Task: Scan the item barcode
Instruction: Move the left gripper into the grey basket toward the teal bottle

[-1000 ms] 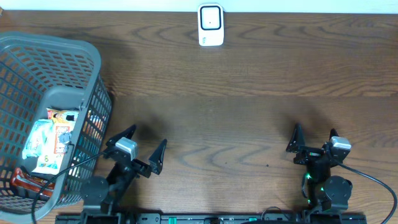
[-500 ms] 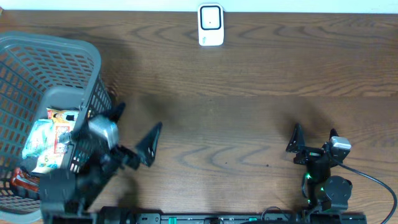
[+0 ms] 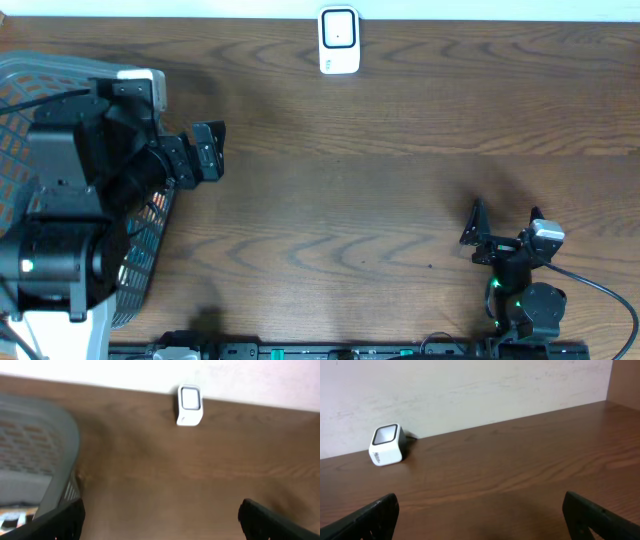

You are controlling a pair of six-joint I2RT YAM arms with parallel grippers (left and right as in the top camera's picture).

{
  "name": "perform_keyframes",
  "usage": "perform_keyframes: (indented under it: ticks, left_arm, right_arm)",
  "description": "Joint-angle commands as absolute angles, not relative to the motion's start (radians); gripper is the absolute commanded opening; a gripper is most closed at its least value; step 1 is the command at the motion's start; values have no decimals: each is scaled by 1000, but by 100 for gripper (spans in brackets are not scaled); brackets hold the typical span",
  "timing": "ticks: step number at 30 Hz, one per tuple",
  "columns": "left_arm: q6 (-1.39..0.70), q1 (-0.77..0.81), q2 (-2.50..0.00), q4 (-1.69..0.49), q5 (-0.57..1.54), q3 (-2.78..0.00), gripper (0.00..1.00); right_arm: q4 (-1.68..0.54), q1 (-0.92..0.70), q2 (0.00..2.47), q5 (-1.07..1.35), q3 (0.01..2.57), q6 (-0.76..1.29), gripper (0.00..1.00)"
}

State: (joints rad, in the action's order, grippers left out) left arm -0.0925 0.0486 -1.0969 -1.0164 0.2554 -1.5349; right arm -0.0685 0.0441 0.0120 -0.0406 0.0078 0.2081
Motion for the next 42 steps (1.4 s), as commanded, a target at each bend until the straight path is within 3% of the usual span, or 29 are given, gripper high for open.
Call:
perform_keyframes:
  ticks: [1,6,9,12,19,25,42]
  left_arm:
    - [-75,50,-1134,-1059,237,-1547,98]
    - [-121,46,-1164,-1011,209,-1547,98]
    - [-356,14,-1164,-1007,37,-1557,98]
    - [-571,-76,-1160,-1046,-109,-1564,98]
    - [-735,-336,-1186,-1195,-113,-1565,98]
    - [-739,-451,-1263,-1367,-112,-1561,98]
    - [-802,-454,-1565,-1505,-71,-1541,98]
  right_arm:
    - [-70,38,7,-46,6,201,99]
    - [-70,38,7,-46,6,201,99]
    - [-70,38,7,-46,6,201,99]
    - [-70,38,7,-46,6,201,99]
    - [-70,38,7,-46,6,201,99]
    - [-70,38,7,-46,6,201,99]
    - [-70,38,7,-46,6,201,99]
